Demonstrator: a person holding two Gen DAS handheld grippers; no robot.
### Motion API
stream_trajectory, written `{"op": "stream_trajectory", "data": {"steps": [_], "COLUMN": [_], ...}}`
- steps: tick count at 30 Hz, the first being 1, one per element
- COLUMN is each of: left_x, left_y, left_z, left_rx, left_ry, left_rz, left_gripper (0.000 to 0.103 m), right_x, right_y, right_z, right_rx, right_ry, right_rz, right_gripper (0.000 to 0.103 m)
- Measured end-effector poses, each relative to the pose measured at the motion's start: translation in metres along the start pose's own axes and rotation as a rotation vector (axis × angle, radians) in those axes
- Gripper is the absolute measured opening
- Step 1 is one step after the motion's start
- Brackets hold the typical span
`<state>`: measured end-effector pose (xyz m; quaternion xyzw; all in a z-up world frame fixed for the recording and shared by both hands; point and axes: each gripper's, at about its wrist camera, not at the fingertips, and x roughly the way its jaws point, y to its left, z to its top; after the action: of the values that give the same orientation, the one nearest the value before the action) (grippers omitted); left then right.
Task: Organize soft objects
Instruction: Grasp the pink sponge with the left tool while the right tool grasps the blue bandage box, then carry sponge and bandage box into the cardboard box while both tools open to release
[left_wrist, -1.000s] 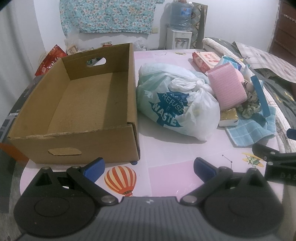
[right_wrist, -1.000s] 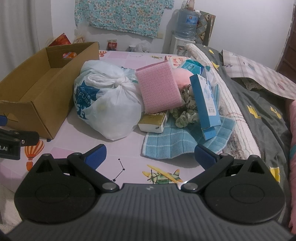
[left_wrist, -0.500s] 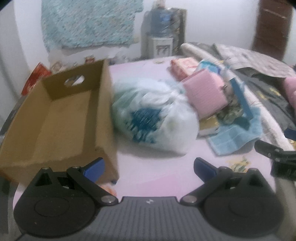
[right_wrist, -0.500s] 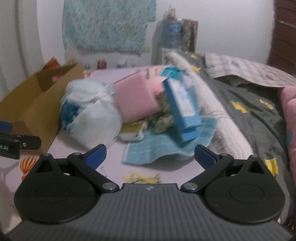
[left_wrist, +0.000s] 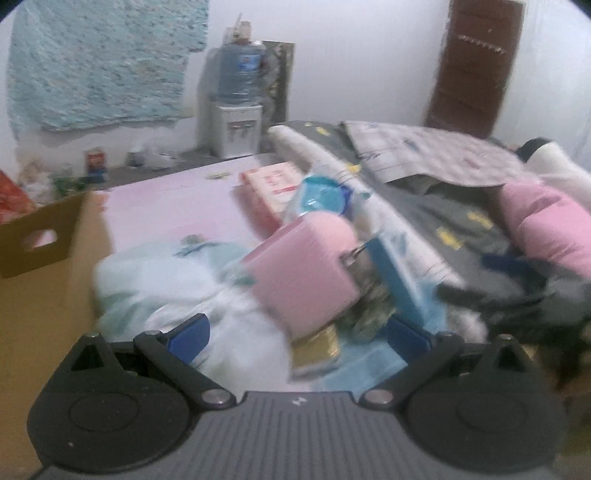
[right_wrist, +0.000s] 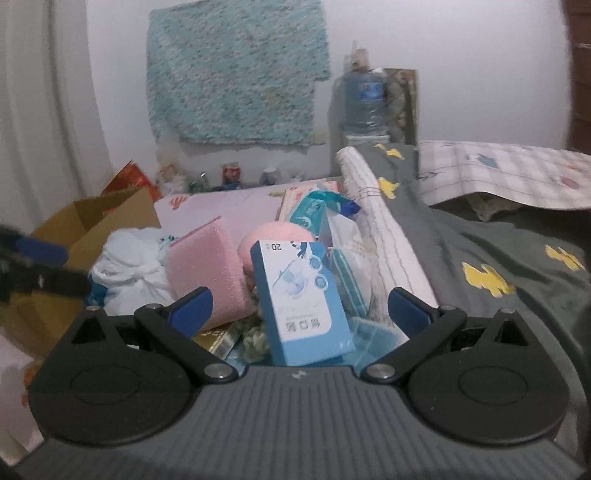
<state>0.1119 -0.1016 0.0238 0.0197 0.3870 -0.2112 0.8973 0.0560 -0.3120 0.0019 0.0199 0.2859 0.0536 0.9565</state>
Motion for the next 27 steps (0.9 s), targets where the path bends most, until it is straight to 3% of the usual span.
{"op": "stream_trajectory", "data": {"steps": [5,12,20,24,27], "left_x": [0.045,0.101,0.128,0.139,0.144], "left_y": [0.005,0.013,0.015,0.018,0.021], "left_z": [0.022,0.037,0.041,0.042,0.041], "left_rx": [-0.094,-0.171,-0.176,-0.196,-0.212], "left_ry": [0.065,0.193,0.245,0.265,0.272], "left_rz": [-0.081,-0.105,-0.07,-0.059,-0.069], "left_gripper": [0.099,0.099,0.099,0.099,0.097], "right_x": [0.035,0.072,0.097,0.103,0.101], "right_y": [-0.009,-0.026,-0.036,-0.04,-0.04], "right_z": [0.004,0.002,-0.007,-0.013,-0.016], "right_rx": [-0.032,0.045,0.119,0.18,0.193], "right_ry": [0.029,0.086,0.146,0.164,0.16], "right_rz": [0.051,0.123,0.185,0.23,0.238], "right_gripper": [0.102,0.097,0.092,0.079,0.079]}}
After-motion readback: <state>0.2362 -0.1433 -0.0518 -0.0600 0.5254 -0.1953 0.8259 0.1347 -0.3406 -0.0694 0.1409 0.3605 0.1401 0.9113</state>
